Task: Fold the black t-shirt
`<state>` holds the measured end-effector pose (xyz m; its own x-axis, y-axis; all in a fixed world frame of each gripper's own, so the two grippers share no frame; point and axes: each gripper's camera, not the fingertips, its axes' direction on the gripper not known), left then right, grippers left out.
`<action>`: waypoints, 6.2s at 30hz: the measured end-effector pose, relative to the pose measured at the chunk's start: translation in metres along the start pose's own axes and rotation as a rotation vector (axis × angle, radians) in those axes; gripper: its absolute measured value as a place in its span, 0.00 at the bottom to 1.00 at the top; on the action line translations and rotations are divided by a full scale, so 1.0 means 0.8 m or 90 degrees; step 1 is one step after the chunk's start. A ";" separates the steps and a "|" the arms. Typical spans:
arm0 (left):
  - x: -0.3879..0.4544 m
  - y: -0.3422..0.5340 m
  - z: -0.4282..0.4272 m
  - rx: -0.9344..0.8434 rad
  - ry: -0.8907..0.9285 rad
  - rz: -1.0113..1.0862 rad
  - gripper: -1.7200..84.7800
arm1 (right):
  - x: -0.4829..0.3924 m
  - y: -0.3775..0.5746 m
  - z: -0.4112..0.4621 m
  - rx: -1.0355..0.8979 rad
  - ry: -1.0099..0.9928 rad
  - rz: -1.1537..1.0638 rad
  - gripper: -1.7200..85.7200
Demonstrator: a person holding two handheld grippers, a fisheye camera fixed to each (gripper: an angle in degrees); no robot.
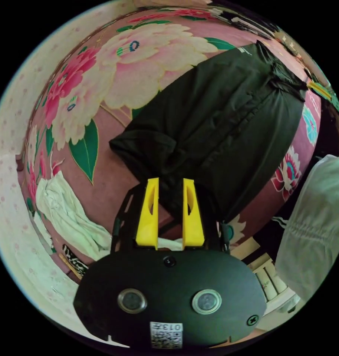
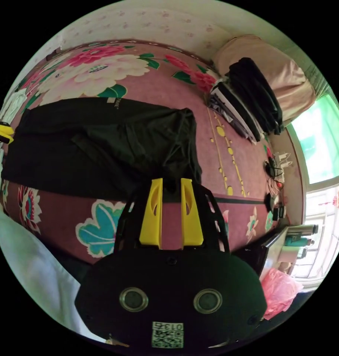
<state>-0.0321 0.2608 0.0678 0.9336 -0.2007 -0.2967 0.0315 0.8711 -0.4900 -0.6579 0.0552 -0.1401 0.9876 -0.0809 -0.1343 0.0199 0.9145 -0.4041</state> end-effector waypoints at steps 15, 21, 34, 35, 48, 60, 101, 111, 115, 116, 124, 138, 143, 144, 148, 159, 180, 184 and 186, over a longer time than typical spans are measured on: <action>-0.142 0.030 0.076 0.058 0.080 -0.251 0.14 | -0.166 -0.192 0.006 0.120 -0.202 -0.218 0.04; -0.233 0.112 0.103 0.135 0.200 -0.413 0.05 | -0.223 -0.237 0.067 0.042 -0.218 -0.268 0.02; -0.412 0.236 0.177 0.219 0.332 -0.517 0.12 | -0.225 -0.325 0.110 0.068 -0.298 -0.192 0.02; -0.424 0.213 0.173 0.196 0.288 -0.445 0.12 | -0.237 -0.340 0.108 0.076 -0.336 -0.201 0.02; -0.532 0.067 0.215 0.113 0.370 0.070 0.12 | -0.467 -0.516 0.133 -0.025 -0.716 -0.330 0.04; -0.581 0.096 0.225 0.209 0.358 0.090 0.04 | -0.587 -0.564 0.157 -0.029 -0.548 -0.468 0.02; -0.549 0.132 0.222 0.206 0.355 0.191 0.11 | -0.672 -0.454 -0.082 0.219 -0.352 -0.726 0.03; -0.461 0.176 0.185 0.266 -0.004 0.156 0.02 | -0.699 -0.343 -0.130 0.406 0.003 -0.785 0.03; -0.460 0.202 0.206 0.241 -0.016 0.062 0.03 | -0.716 -0.335 -0.154 0.441 -0.017 -0.753 0.03; -0.475 0.210 0.219 0.234 0.037 0.005 0.03 | -0.722 -0.337 -0.162 0.434 -0.060 -0.759 0.03; -0.569 0.282 0.298 0.238 0.329 -0.369 0.08 | -0.696 -0.437 -0.180 0.266 -0.380 -0.570 0.06; -0.412 0.338 0.300 0.151 0.299 -0.285 0.16 | -0.689 -0.411 -0.145 0.227 -0.398 -0.717 0.08; -0.381 0.333 0.311 0.114 0.173 -0.294 0.12 | -0.701 -0.422 -0.113 0.151 -0.374 -0.720 0.04; -0.381 0.332 0.311 0.106 0.173 -0.293 0.10 | -0.699 -0.426 -0.113 0.141 -0.383 -0.717 0.04; -0.377 0.333 0.313 0.088 0.232 -0.295 0.03 | -0.673 -0.454 -0.121 0.155 -0.452 -0.658 0.03; -0.371 0.376 0.339 0.060 0.397 -0.437 0.06 | -0.661 -0.426 -0.113 0.174 -0.479 -0.852 0.03; -0.425 0.210 0.313 0.202 0.386 -0.443 0.10 | -0.557 -0.487 -0.009 0.089 -0.387 -0.592 0.02; -0.440 0.234 0.318 0.219 0.423 -0.554 0.03 | -0.527 -0.479 0.004 0.108 -0.409 -0.580 0.02; -0.440 0.253 0.325 0.208 0.433 -0.609 0.03 | -0.509 -0.478 0.011 0.104 -0.415 -0.554 0.02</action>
<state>-0.2612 0.6242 0.2861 0.1098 -0.9319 -0.3457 0.7841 0.2949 -0.5461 -1.0660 -0.2580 0.0774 0.5174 -0.5422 0.6621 0.7219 0.6920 0.0026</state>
